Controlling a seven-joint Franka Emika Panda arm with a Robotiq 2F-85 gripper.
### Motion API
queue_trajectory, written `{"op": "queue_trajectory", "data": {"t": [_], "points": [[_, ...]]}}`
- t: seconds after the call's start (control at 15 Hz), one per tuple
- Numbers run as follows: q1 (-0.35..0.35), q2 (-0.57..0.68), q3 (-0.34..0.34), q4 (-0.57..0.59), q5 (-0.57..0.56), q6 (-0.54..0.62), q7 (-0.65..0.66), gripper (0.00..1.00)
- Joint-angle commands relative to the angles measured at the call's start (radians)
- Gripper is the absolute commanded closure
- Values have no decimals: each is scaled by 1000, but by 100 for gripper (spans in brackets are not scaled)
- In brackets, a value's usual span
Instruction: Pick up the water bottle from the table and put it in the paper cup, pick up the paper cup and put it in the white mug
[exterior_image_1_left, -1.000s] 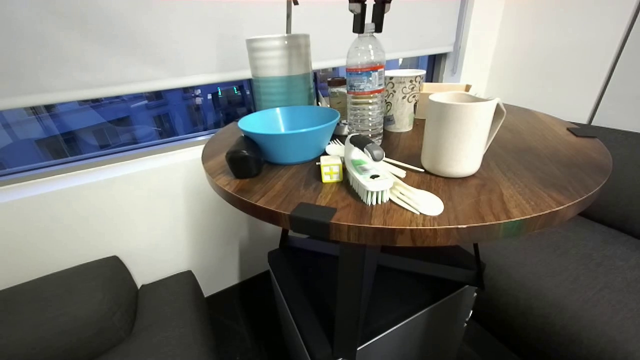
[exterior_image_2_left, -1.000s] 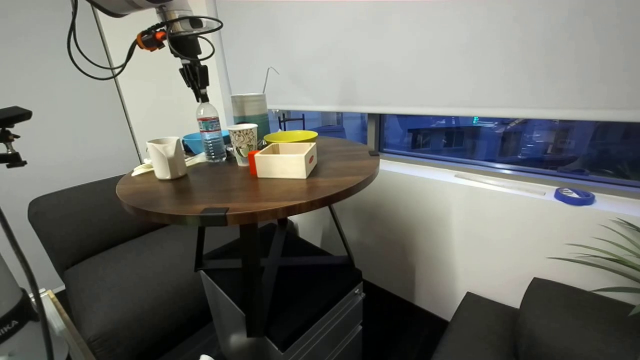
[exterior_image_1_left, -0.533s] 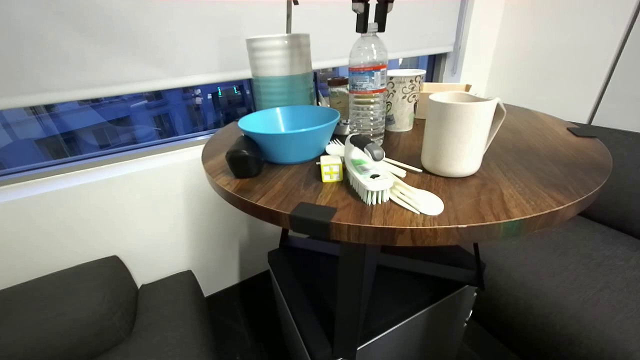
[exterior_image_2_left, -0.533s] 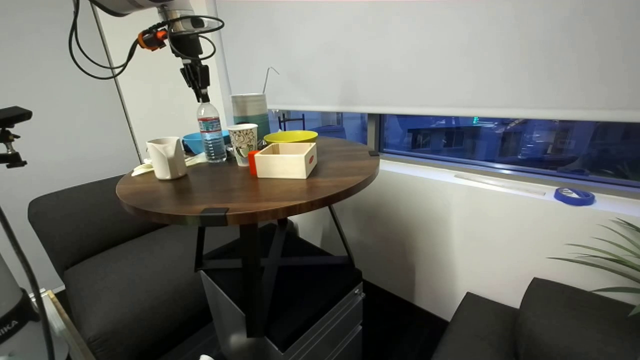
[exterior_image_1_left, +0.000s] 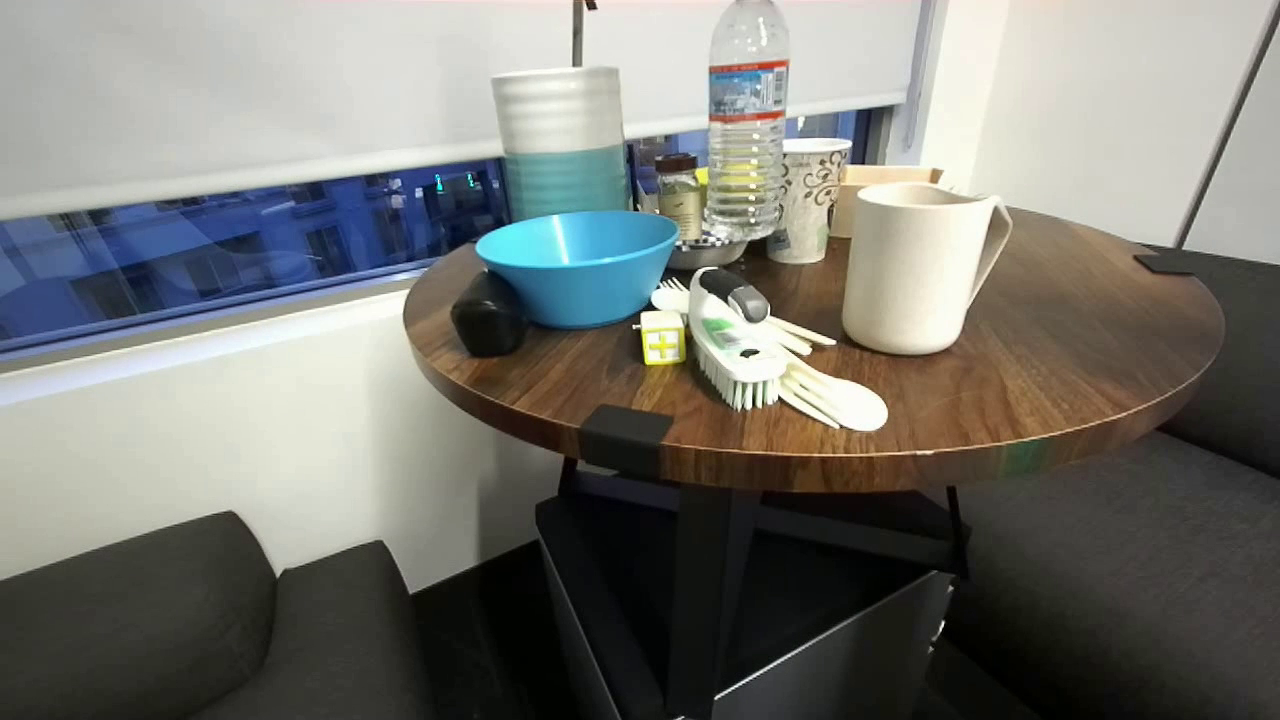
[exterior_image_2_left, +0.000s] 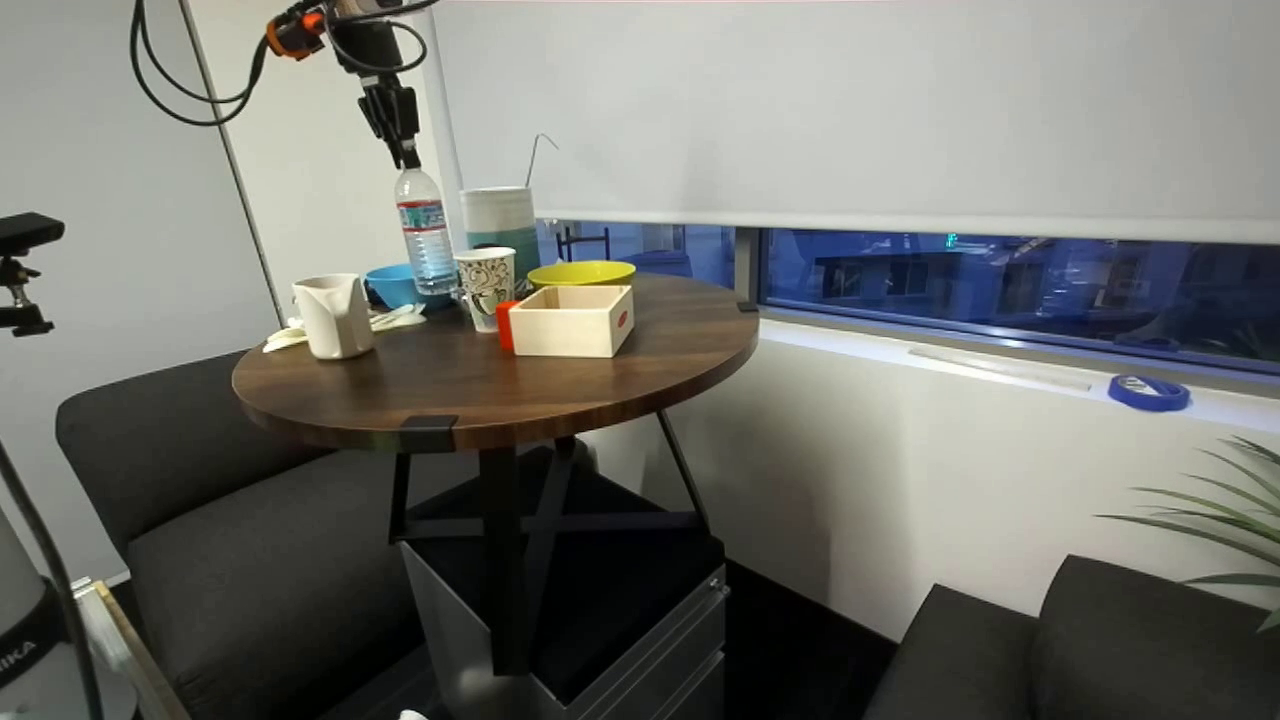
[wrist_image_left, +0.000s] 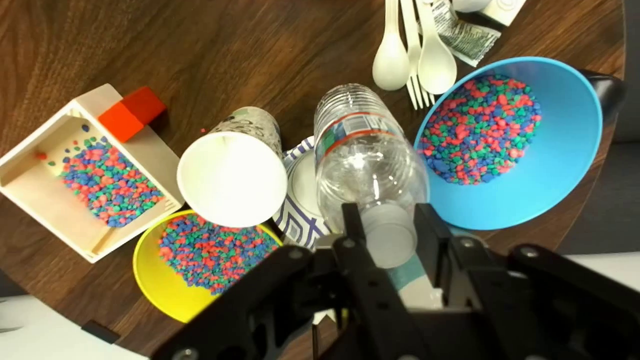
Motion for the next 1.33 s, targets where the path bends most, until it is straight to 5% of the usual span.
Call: {"op": "queue_trajectory", "data": {"t": [0.0,0.67,1.27], "points": [[4,-25,-16,76,-36,-55,-18,92],[-11,-32,-36,192,-94,-109,-17,92],[-35,-21,-70,183,-105,-101,-9,92]]}}
